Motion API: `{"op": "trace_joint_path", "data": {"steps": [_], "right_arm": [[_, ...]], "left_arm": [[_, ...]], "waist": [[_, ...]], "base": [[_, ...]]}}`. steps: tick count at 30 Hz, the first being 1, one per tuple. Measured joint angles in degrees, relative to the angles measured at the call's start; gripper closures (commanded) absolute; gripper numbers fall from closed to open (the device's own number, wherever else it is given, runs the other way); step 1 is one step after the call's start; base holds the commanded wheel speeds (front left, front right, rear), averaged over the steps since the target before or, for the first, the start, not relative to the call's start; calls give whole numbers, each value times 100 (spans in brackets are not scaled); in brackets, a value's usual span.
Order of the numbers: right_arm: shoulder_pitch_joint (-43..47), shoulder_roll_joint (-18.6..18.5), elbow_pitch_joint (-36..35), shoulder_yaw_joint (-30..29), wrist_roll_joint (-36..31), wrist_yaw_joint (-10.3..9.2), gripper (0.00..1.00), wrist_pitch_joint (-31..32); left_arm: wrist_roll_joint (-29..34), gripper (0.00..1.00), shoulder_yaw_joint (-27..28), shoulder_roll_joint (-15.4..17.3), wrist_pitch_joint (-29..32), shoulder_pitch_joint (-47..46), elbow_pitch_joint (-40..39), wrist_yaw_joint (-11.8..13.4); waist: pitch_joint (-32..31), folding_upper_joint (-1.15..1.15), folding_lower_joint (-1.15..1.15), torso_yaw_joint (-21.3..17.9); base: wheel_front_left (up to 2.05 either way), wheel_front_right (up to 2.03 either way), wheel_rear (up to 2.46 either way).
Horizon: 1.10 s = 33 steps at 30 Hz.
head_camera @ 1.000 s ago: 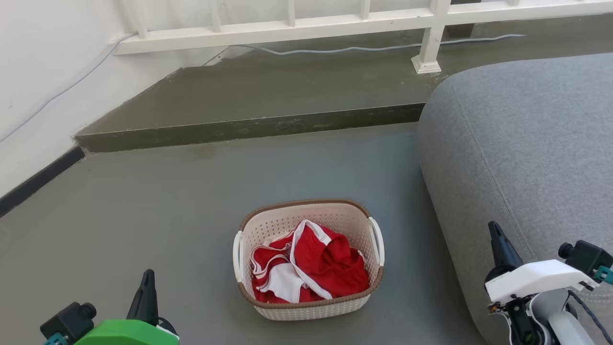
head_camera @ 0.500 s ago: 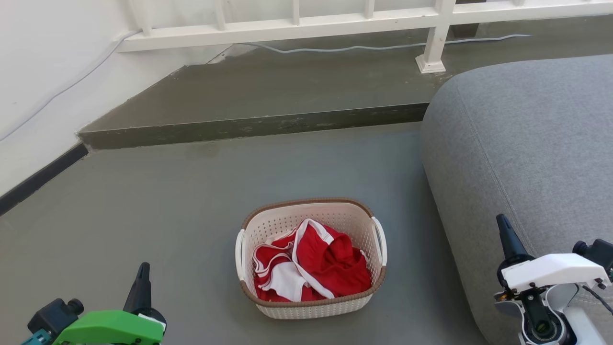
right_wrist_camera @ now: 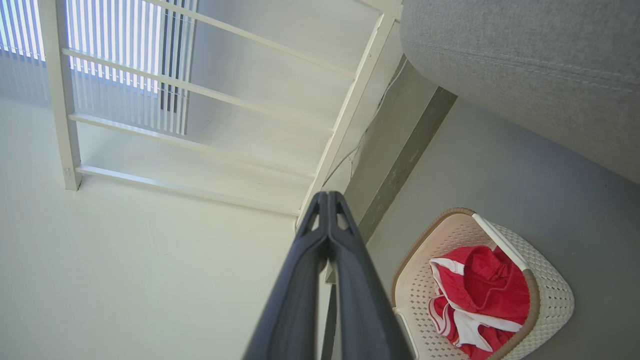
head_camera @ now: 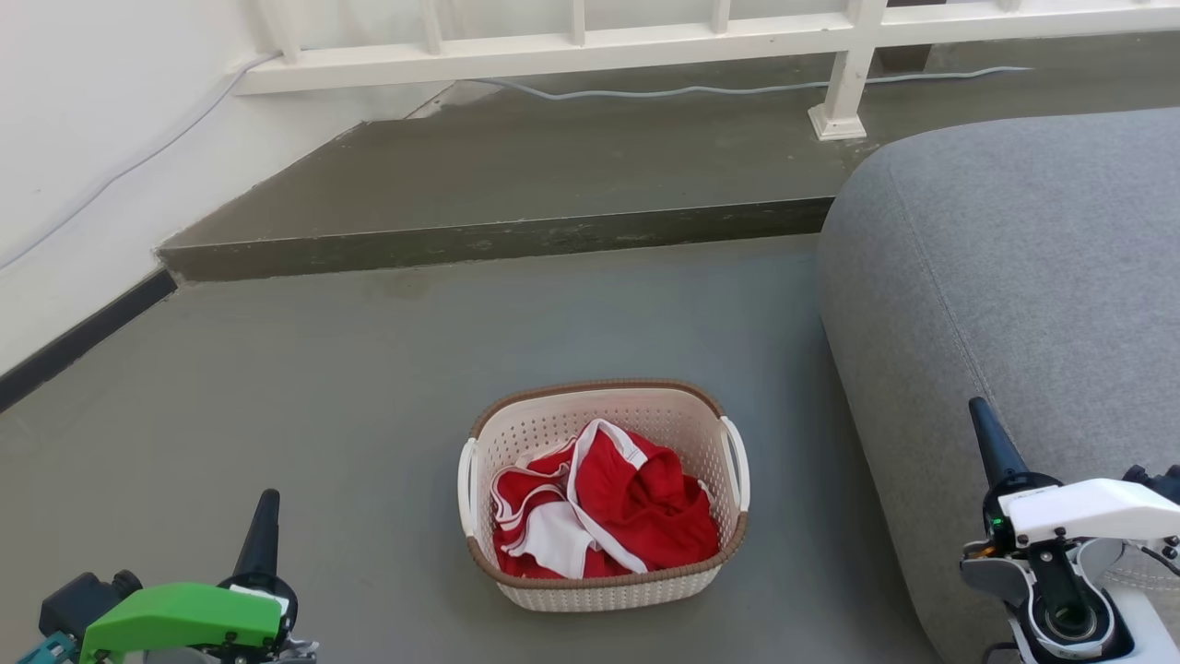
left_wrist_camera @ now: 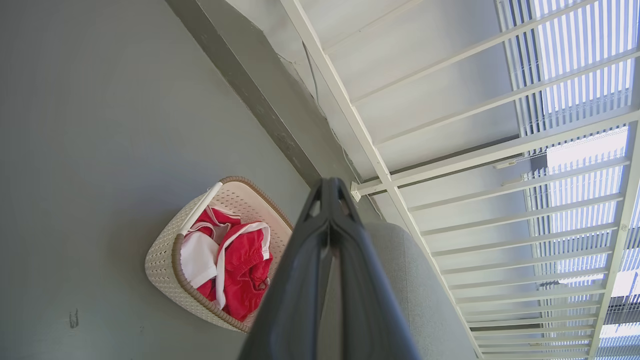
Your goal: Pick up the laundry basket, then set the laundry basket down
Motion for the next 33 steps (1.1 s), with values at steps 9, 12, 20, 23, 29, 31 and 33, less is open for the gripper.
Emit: {"op": "trace_joint_path", "data": {"steps": [9,12,20,23,29,31,33], "right_arm": [[-28,31,36,-205,690,133,100,146],[-58,43,48,-274,938,154,100,192],[-122,82,80,-455,1548,283,100,349],[-145,112,88,-553,1850,335,100,415],[-233,158,98,-665,2230,385,100,481],[-233,163,103,-671,2243,385,100,481],[-233,163,105,-673,2245,385,100,481]], "left_arm": [[-715,100,76,7,169,-127,131,-141],[-966,100,135,9,194,-146,169,-187],[-1622,100,210,21,304,-272,241,-290],[-1935,100,248,23,390,-352,320,-344],[-2317,100,344,26,448,-404,371,-411],[-2317,100,346,26,448,-434,377,-412],[-2317,100,346,26,449,-464,378,-421]], "waist": [[10,0,0,38],[14,0,0,51],[23,0,0,85],[28,0,0,102],[33,0,0,120],[33,0,0,120],[33,0,0,120]], "base": [[0,0,0],[0,0,0],[0,0,0],[0,0,0],[0,0,0],[0,0,0],[0,0,0]]}}
